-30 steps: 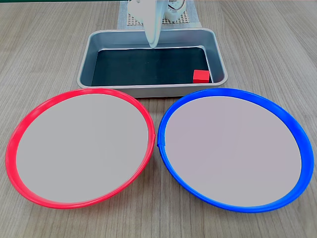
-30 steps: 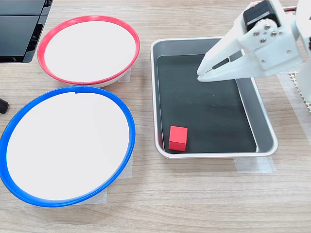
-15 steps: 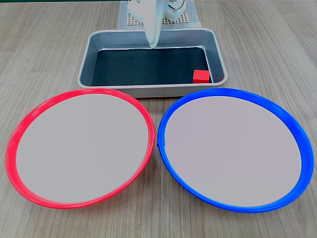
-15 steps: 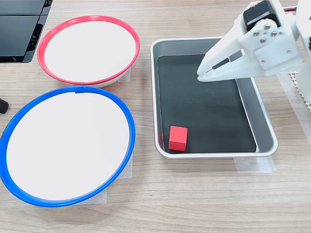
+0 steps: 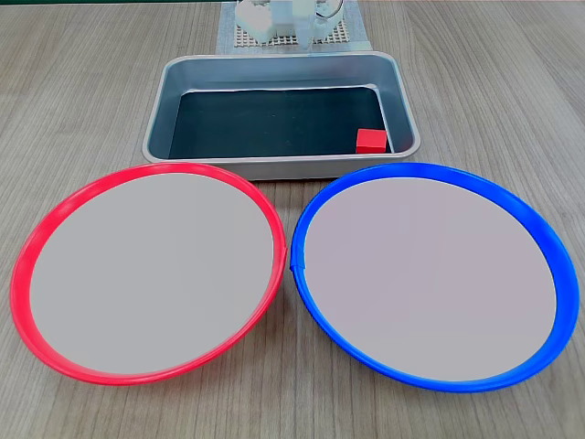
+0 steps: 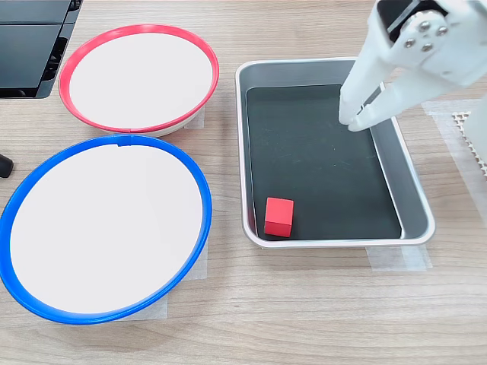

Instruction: Move a red block from tray to red dish

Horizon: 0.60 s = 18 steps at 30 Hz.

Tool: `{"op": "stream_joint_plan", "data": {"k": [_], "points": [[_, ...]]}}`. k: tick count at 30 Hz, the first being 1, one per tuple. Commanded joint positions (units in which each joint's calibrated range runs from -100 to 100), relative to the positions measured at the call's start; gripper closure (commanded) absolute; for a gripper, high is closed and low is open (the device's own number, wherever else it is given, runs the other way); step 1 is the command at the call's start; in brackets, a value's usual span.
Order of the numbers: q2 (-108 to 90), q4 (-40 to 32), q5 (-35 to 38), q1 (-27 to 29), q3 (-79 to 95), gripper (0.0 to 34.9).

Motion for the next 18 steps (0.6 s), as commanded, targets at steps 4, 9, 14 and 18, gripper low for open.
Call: {"op": "stream_joint_plan", "data": {"k": [4,9,14,18], "points": [[25.43,4.03,-3.13,-8.73,-21.42,22.3],[33.71,0.31,-4.64,-12.96,-23.61,19.7],[40.87,-3.81,-6.06,-12.49,-26.43,20.1],[46.07,-6.37,-6.59,-11.36,-28.89,20.2]]}}
